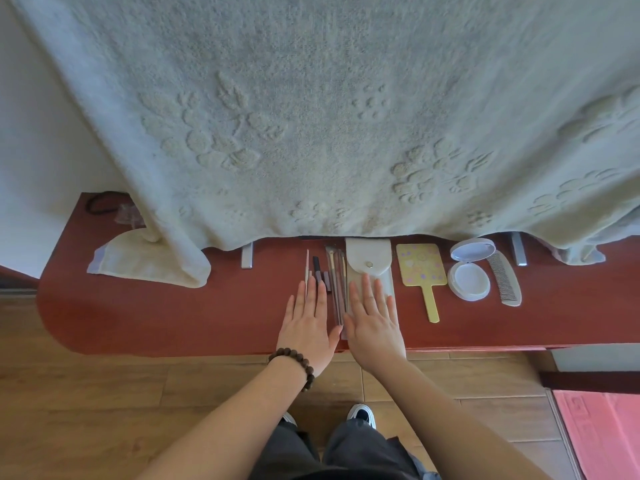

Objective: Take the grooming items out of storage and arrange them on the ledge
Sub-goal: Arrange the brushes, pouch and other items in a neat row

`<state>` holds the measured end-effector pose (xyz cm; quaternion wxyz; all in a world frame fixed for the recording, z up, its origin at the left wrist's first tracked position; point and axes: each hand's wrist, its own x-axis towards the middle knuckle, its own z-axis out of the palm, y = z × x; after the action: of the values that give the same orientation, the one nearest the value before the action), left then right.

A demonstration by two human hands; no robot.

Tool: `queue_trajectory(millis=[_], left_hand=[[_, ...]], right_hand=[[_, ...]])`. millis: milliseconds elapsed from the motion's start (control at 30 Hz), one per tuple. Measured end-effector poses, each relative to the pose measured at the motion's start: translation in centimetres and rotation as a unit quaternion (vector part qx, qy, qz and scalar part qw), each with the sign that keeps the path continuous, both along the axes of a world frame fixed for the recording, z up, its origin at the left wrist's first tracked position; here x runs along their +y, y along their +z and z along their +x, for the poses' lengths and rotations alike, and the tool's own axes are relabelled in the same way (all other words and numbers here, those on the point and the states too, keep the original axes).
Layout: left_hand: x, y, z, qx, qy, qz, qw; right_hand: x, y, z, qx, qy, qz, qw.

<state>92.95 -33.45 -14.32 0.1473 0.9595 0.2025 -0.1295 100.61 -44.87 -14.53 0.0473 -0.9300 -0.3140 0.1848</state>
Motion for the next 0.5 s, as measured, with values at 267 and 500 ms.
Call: queue_trajectory(millis=[267,500], left_hand=[[-0.1,0.3,0.0,0.007,0.018,0.004,1.000],[-0.6,0.8,0.1,-0.022,0.021,0.010,0.999]], right_hand=[[-0.1,0.2,-0.1,0.010,0.014,0.015,1.000],[-1.6,0.4,1.0,0.006,0.042,0.011,0.999]])
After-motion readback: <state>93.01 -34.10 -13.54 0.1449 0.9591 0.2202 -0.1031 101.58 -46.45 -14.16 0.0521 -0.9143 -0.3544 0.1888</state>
